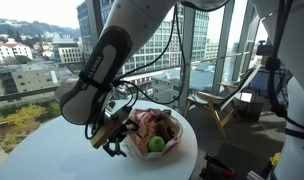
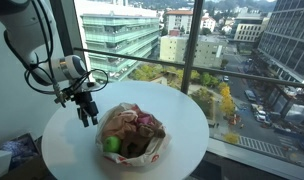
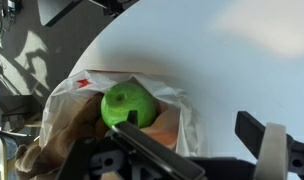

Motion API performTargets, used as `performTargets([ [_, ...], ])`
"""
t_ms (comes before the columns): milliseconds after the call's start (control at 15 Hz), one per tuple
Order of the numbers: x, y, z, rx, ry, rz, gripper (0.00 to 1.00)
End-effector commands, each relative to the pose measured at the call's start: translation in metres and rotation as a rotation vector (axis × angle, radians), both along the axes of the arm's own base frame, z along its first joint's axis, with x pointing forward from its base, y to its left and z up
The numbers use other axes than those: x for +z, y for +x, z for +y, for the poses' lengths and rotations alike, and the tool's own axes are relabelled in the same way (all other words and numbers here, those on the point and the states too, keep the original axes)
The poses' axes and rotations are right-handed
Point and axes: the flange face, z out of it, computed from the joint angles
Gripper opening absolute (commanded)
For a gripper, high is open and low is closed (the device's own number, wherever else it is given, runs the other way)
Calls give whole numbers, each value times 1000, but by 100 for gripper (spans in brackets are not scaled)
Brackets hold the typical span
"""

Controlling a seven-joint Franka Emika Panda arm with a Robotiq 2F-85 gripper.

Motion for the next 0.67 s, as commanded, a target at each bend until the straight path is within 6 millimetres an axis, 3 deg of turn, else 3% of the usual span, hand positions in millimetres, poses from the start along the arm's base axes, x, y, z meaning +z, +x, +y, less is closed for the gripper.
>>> performTargets([
  [0,1,9,-4,64,93,-7,100],
  [333,-13,14,-40,235,283,-13,100],
  [600,-22,-10,-70,279,389,69,100],
])
